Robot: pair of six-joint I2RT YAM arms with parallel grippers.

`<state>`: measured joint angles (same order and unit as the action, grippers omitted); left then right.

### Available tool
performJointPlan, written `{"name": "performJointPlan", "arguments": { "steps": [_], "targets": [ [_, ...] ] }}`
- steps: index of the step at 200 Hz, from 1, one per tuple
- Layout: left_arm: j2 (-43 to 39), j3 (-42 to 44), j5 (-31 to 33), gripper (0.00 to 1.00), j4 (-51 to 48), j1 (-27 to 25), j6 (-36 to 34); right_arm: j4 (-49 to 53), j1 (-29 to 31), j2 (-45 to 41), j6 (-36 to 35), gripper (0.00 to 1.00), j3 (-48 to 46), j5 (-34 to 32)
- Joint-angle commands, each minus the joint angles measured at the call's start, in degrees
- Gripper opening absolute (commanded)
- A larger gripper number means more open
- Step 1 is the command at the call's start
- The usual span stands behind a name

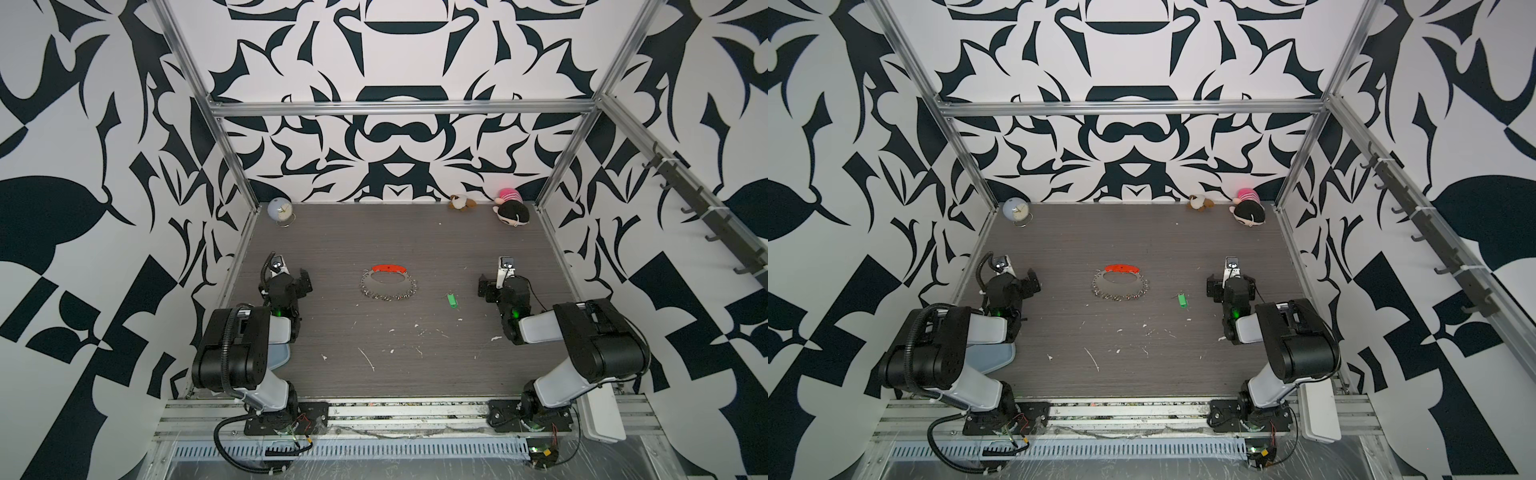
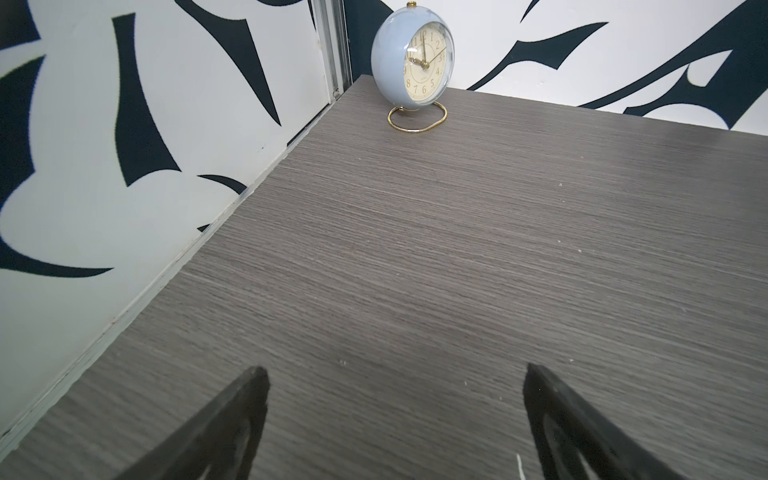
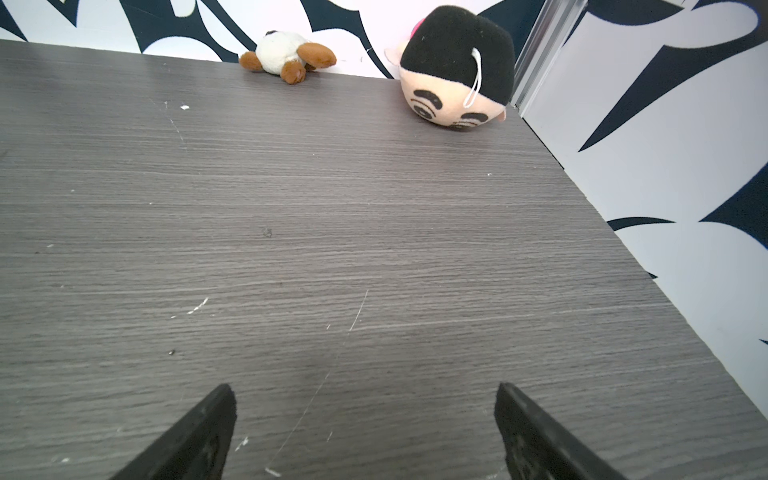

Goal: Put the keys on the keyring

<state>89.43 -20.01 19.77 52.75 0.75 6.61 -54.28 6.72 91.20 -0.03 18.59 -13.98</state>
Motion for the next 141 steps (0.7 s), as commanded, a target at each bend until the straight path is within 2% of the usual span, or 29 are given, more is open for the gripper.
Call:
{"name": "performJointPlan", "arguments": {
  "steps": [1, 37, 59, 69, 94, 117, 141],
  "targets": [
    [-0.57, 0.12, 0.79, 0.99, 2.29, 0.21, 0.89, -2.77, -0.18, -1.63, 0.08, 1.0, -0.02, 0.18],
    [-2.26, 0.62, -0.55, 0.99, 2.42, 0.11, 0.69, -2.75, -0.16, -1.68, -0.09, 1.0, -0.11, 0.76],
    [-6.14, -0.5, -7.54, 0.99, -3.6, -0.22, -2.24, -3.33, -0.04, -1.72, -0.52, 1.0, -0.43, 1.32],
    [-8.54, -1.96, -7.58, 0.99, -8.61, -0.47, -1.97, -3.89, 0.04, -1.64, -0.76, 1.0, -0.65, 1.83],
    [-13.47, -11.44, -0.63, 1.0, -33.34, -0.58, 5.86, -4.67, 0.34, -1.77, -0.82, 1.0, -1.13, 1.3],
    [-14.87, -13.13, -5.01, 1.0, -34.73, -0.83, 7.77, -8.97, 2.33, -2.96, -1.36, 1.0, -3.68, -3.62],
    [-19.88, -17.69, -9.07, 1.0, -44.87, -1.89, 16.46, -9.54, 5.08, -5.62, -2.97, 1.0, -4.72, -9.16]
  ]
}}
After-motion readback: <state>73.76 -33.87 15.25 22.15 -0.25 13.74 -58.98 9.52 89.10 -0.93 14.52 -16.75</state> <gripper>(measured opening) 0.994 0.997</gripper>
